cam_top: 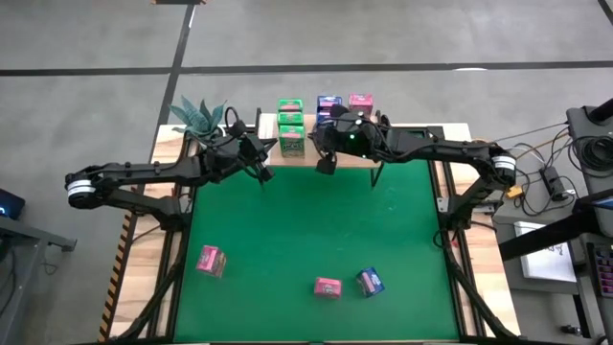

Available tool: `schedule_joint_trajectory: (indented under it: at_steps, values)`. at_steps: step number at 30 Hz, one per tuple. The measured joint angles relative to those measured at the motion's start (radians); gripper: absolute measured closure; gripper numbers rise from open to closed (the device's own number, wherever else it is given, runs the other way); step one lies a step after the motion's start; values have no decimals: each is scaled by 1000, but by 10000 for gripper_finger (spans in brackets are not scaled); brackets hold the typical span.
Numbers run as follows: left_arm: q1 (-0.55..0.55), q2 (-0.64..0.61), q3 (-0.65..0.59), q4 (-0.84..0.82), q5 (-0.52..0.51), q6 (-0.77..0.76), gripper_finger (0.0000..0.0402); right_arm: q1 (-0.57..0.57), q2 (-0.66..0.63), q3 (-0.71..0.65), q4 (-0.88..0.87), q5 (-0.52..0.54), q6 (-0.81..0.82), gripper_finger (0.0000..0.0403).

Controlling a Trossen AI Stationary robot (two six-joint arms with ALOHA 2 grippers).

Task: Stack cereal on shelf
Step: Put the green cereal box on the shelf aligned with the other green cereal boxes

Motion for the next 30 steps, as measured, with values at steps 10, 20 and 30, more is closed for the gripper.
schedule_joint_trajectory:
  at_steps: [10, 20, 30]
  values:
    - [0, 0, 2, -2, 0, 0, 402, -8, 55, 0, 37, 35, -36, 391]
    - [-2, 0, 2, -1, 51, -8, 402, -8, 55, 0, 44, 30, -43, 391]
    - [-2, -9, 2, -14, 51, -14, 402, -8, 55, 0, 45, 1, -42, 391]
